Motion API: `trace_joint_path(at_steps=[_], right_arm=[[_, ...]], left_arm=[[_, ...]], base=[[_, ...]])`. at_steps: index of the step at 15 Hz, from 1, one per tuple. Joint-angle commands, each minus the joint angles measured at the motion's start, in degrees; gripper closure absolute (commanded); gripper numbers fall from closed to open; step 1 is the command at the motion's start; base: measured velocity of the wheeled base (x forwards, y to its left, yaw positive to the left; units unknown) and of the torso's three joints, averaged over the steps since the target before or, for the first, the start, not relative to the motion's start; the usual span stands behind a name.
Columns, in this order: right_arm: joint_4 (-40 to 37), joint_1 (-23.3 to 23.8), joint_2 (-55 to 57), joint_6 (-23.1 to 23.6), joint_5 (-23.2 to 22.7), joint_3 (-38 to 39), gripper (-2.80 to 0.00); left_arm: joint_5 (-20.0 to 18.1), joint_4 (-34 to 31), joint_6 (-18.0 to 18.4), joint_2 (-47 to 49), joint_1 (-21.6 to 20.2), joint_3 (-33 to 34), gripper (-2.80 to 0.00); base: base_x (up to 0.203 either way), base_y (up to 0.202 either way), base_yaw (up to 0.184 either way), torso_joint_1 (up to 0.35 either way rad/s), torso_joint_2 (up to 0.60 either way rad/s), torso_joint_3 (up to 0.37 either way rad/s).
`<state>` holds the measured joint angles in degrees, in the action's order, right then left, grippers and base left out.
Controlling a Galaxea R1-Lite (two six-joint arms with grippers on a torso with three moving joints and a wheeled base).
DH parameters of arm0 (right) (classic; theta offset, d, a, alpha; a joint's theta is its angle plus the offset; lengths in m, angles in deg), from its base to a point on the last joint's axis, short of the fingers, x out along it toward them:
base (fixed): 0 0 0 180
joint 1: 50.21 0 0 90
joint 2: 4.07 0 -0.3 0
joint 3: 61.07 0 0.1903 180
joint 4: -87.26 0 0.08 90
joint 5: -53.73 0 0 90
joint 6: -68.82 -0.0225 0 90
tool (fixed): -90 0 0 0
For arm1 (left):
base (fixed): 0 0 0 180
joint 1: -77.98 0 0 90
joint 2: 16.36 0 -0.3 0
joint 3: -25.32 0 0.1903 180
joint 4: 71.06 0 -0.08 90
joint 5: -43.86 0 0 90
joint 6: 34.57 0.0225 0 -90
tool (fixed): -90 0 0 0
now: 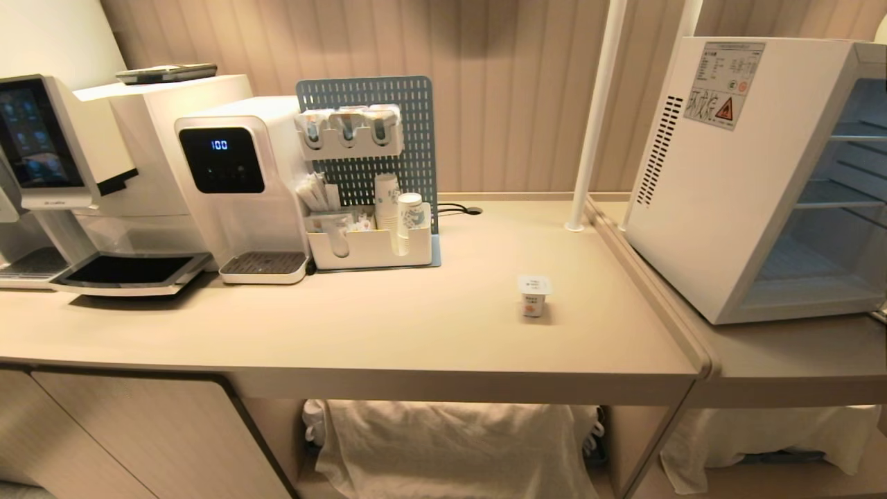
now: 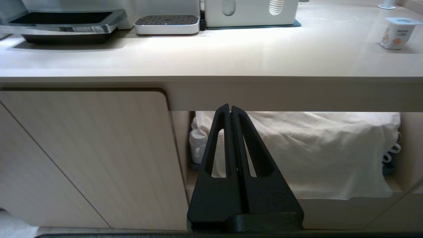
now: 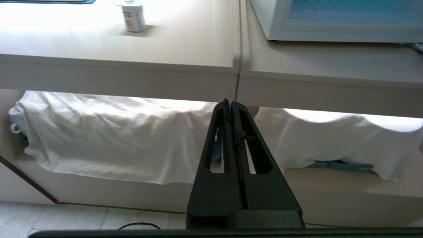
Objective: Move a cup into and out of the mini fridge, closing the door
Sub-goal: Close the freezer door
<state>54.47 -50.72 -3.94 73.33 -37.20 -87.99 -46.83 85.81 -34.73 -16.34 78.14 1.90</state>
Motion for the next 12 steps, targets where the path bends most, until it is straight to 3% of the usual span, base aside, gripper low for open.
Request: trace_joint_path(at_steps=[1,12], right_arm=[[-0.1,0.0,0.0,0.1,0.0,0.0,0.0],[-0.1,0.0,0.0,0.1,0.0,-0.1,0.0]], left_arm=[[0.0,0.0,0.0,-0.1,-0.1,0.0,0.0],[0.0,0.0,0.2,-0.1,-0.1,0.0,0.0]], base=[[0.0,-0.183,-0.004,0.005,0.0,-0.001],[0.0,-0.195,-0.002,0.002,0.0,0.001]])
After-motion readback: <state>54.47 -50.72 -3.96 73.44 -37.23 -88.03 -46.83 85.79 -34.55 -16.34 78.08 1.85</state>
